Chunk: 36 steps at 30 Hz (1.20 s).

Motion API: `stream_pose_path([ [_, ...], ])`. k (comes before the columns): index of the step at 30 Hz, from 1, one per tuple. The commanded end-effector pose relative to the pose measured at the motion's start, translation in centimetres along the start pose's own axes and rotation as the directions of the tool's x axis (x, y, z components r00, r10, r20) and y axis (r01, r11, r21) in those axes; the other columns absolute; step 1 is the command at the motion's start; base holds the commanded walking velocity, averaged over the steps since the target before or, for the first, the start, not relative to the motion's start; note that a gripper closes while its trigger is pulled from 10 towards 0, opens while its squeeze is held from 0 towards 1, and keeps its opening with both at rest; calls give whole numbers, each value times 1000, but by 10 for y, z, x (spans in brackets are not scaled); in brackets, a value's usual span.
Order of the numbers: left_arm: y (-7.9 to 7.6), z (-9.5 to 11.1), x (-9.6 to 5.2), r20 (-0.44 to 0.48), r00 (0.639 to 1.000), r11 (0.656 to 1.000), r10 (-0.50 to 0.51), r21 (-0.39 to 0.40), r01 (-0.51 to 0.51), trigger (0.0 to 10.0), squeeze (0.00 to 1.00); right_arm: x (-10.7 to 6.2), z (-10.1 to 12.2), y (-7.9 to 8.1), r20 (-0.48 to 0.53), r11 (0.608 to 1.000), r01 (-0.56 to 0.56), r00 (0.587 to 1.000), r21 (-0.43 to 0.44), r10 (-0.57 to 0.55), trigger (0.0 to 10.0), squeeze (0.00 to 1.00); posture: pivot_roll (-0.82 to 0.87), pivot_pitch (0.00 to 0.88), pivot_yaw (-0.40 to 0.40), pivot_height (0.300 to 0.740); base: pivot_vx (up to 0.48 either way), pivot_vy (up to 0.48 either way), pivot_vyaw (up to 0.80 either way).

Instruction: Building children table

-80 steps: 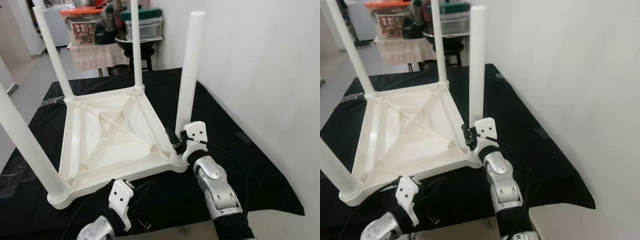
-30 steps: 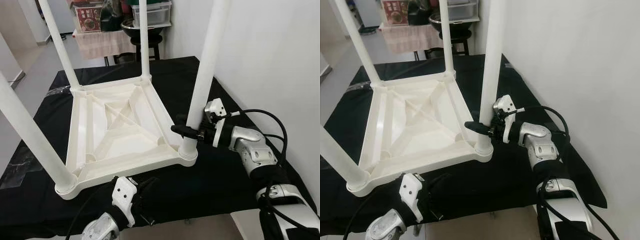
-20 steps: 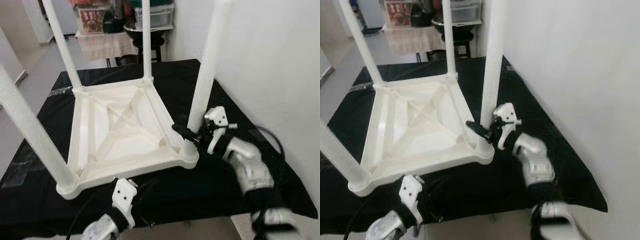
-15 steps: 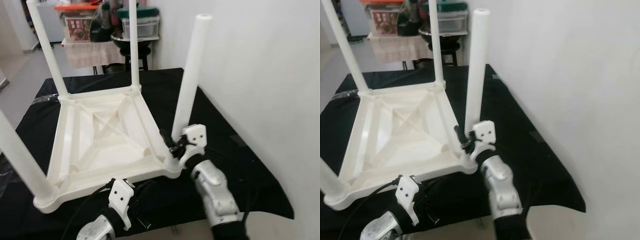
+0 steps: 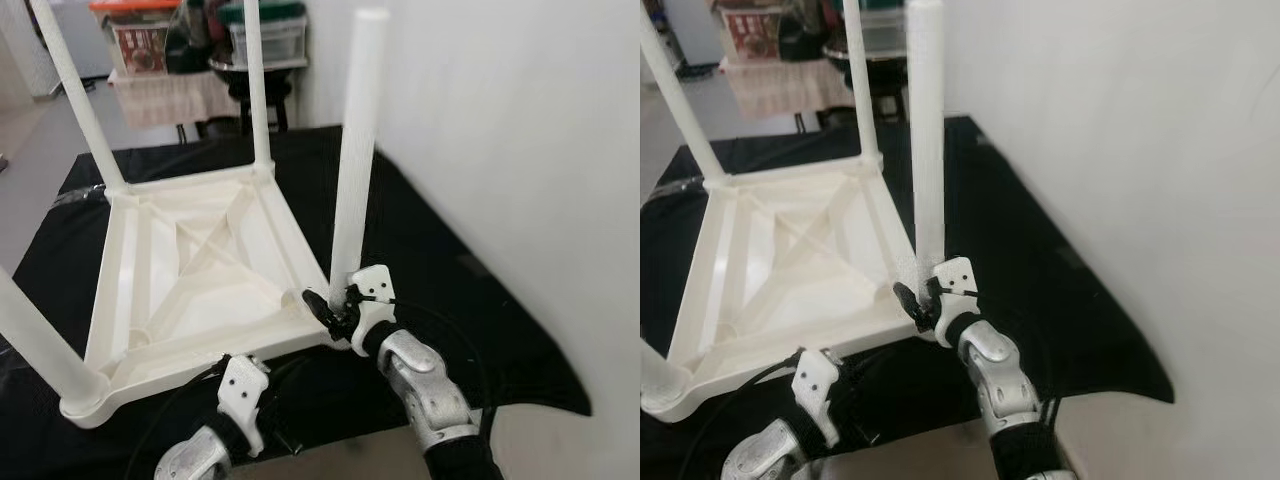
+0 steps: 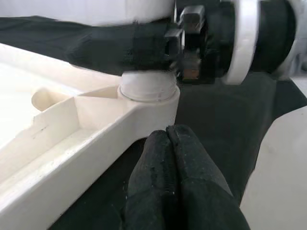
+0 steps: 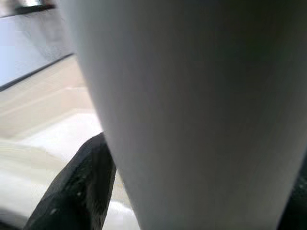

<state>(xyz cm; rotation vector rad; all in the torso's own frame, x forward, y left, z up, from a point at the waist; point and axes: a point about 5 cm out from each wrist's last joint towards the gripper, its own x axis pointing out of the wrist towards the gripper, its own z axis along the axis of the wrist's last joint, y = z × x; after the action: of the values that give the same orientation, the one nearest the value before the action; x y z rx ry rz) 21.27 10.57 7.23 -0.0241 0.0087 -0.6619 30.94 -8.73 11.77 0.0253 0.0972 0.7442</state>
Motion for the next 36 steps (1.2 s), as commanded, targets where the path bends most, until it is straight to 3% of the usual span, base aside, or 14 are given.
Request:
stream_pose_path([
  [1, 1, -4, -1, -18, 1000, 1000, 7, -17, -7, 10000, 0, 3, 24, 5, 28, 962, -256, 965, -96, 259, 10000, 0, 27, 0, 6, 740, 0, 0, 0],
  [6, 2, -4, -1, -18, 1000, 1000, 8, -15, -8, 10000, 0, 1, 25, 1, -16, 918, -375, 927, -129, 376, 10000, 0, 29, 0, 6, 740, 0, 0, 0],
  [7, 2, -4, 0, -19, 1000, 1000, 8, -15, -8, 10000, 0, 4, 29, -11, -72, 870, -475, 880, -134, 469, 10000, 0, 39, 0, 13, 740, 0, 0, 0],
  [9, 2, -4, 0, -19, 1000, 1000, 8, -15, -8, 10000, 0, 4, 29, -11, -72, 870, -475, 880, -134, 469, 10000, 0, 39, 0, 13, 740, 0, 0, 0],
  [12, 2, -4, 0, -20, 1000, 1000, 6, -15, -6, 10000, 0, 12, 42, -26, -80, 852, -512, 859, -104, 506, 10000, 0, 45, 0, 13, 740, 0, 0, 0],
  [14, 2, -4, 1, -20, 1000, 1000, 6, -15, -6, 10000, 0, 12, 46, -31, -82, 841, -537, 843, -73, 531, 0, 0, 45, 0, 11, 740, 0, 0, 0],
  [24, 1, -4, 1, -18, 1000, 1000, 6, -17, -6, 10000, 0, 4, 42, -44, -99, 832, -552, 832, -57, 546, 0, 0, 43, 0, 10, 740, 0, 0, 0],
  [30, -1, -4, -1, -18, 1000, 1000, 4, -21, -4, 10000, 0, -6, 31, -50, -79, 898, -428, 903, -98, 421, 0, 0, 39, 0, 10, 740, 0, 0, 0],
  [32, -1, -4, -3, -18, 1000, 1000, 4, -21, -4, 10000, 0, -9, 20, -47, -77, 942, -323, 945, -92, 317, 0, 0, 30, 0, 5, 740, 0, 0, 0],
  [33, -1, -4, -3, -18, 1000, 1000, 4, -21, -4, 10000, 0, -9, 20, -47, -77, 942, -323, 945, -92, 317, 0, 0, 30, 0, 5, 740, 0, 0, 0],
  [34, -1, -4, -5, -19, 1000, 1000, 5, -19, -5, 10000, 0, -8, -2, -34, -84, 998, 17, 996, -65, -22, 0, 0, 26, 0, 3, 740, 0, 0, 0],
  [35, -1, -4, -5, -19, 1000, 1000, 5, -19, -5, 10000, 0, -8, -2, -34, -84, 998, 17, 996, -65, -22, 0, 0, 26, 0, 3, 740, 0, 0, 0],
  [36, -1, -3, -6, -19, 1000, 1000, 6, -18, -7, 10000, 0, -12, -12, -29, -79, 960, 281, 957, 12, -279, 0, 0, 23, 0, 7, 740, 0, 0, 0],
])
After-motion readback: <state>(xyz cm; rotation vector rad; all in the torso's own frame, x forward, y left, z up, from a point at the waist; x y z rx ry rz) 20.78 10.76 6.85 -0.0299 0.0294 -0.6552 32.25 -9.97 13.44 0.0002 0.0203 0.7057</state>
